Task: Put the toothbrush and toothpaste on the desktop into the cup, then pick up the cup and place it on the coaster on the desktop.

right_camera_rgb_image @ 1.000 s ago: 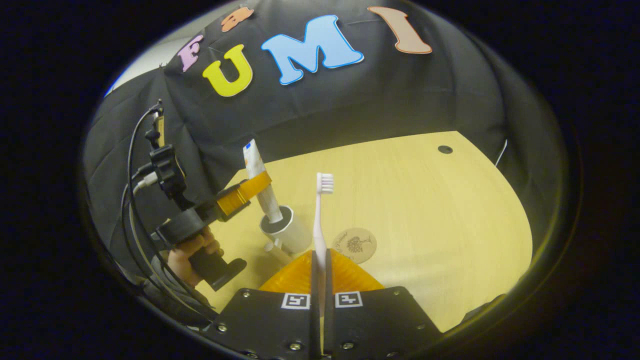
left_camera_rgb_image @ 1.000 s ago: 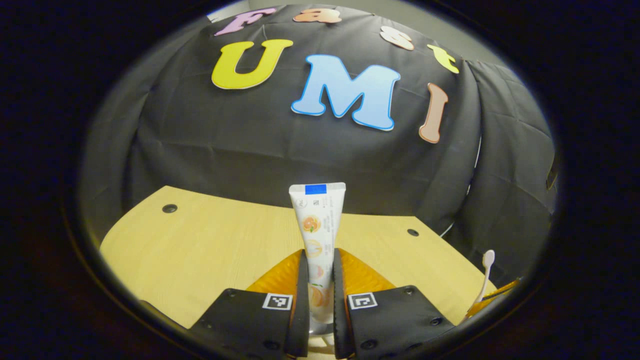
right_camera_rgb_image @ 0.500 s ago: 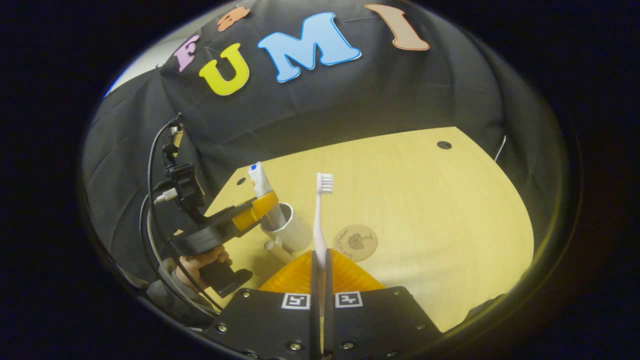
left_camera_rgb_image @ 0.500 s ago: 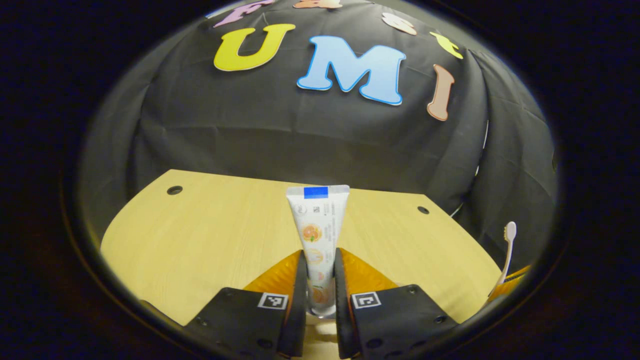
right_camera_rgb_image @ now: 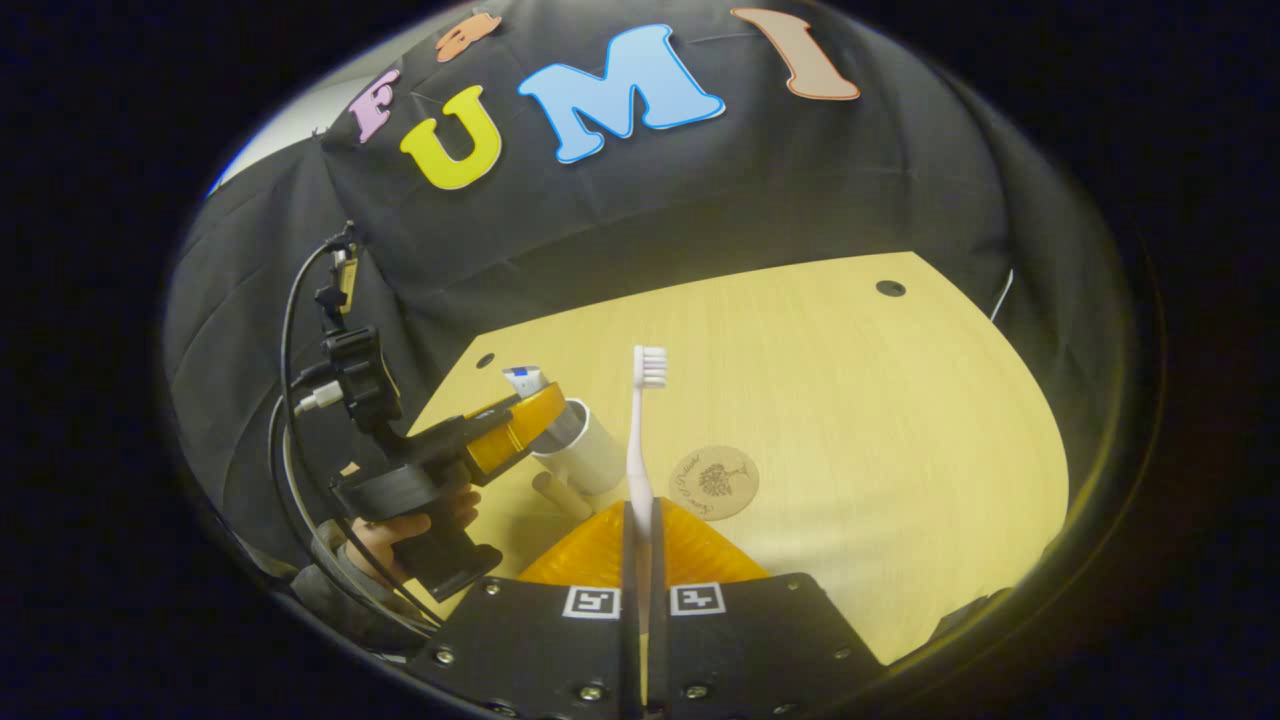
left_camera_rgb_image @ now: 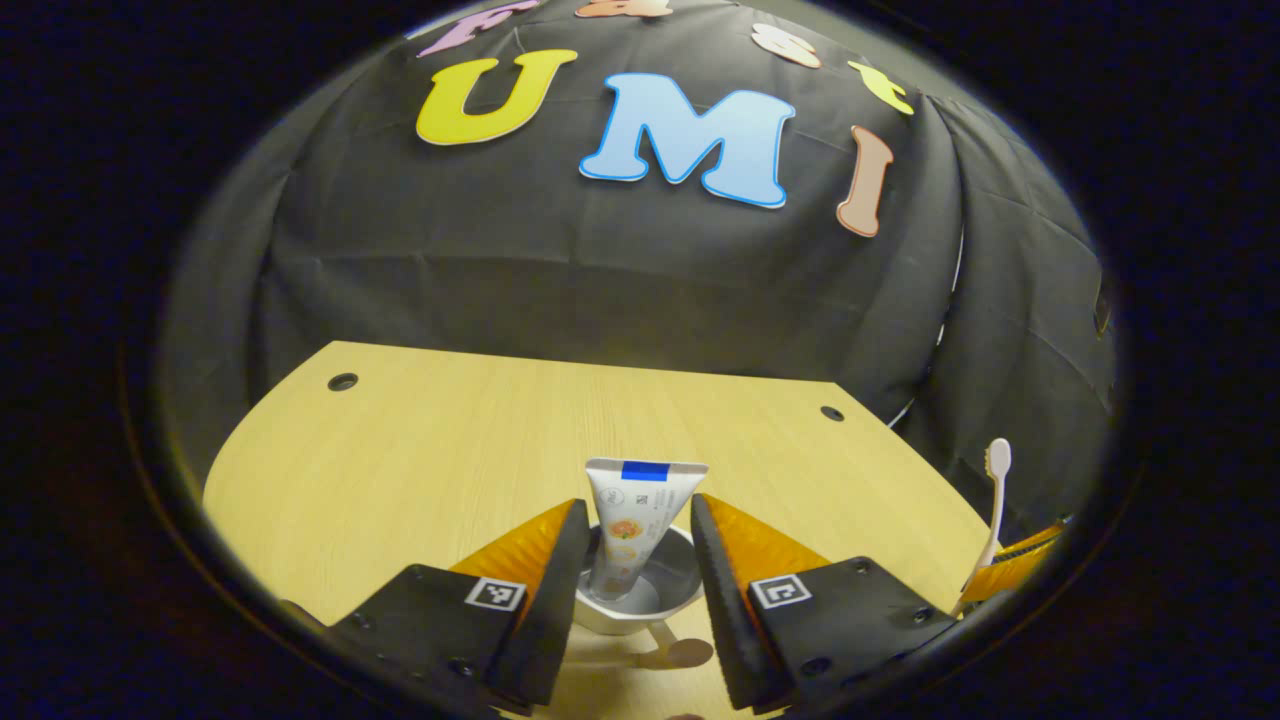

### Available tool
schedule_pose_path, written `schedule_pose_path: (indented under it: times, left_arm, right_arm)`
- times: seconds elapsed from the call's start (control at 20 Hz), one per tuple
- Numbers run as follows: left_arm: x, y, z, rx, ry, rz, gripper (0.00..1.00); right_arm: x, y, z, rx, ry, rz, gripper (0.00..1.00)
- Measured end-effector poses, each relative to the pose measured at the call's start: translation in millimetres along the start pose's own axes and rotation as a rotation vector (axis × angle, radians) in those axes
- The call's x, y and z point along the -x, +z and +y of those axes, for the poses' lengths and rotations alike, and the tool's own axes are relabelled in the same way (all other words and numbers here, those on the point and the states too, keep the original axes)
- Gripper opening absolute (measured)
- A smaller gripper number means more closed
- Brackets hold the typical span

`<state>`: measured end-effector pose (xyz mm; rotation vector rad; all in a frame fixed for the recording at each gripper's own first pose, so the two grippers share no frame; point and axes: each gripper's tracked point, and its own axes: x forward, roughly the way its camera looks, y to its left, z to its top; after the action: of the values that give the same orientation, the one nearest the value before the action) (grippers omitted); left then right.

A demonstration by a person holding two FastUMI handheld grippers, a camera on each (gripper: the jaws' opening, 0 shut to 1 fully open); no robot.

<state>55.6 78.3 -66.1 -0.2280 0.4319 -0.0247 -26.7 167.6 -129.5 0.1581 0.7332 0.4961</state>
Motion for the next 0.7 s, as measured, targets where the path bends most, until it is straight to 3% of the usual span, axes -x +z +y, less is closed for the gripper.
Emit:
schedule_pose_path:
  times: [0.15,0.2,0.25,0.45,0.7]
  left_arm:
    - [7,1,2,0.013,0.008,-0.005,0.90]
    - [10,0,4,0.020,0.011,-0.002,0.84]
    - [13,-1,5,0.026,0.016,0.000,0.90]
    - [30,2,11,0.031,0.032,-0.005,0.90]
    - [58,6,15,0.031,0.041,-0.009,0.90]
  right_arm:
    - [-1,2,4,0.002,0.011,-0.006,0.04]
    - [0,3,5,0.004,0.016,-0.010,0.04]
    - [-1,6,7,0.007,0.020,-0.014,0.04]
    - [-7,18,19,0.026,0.051,-0.041,0.04]
    - [-21,48,44,0.135,0.085,-0.109,0.04]
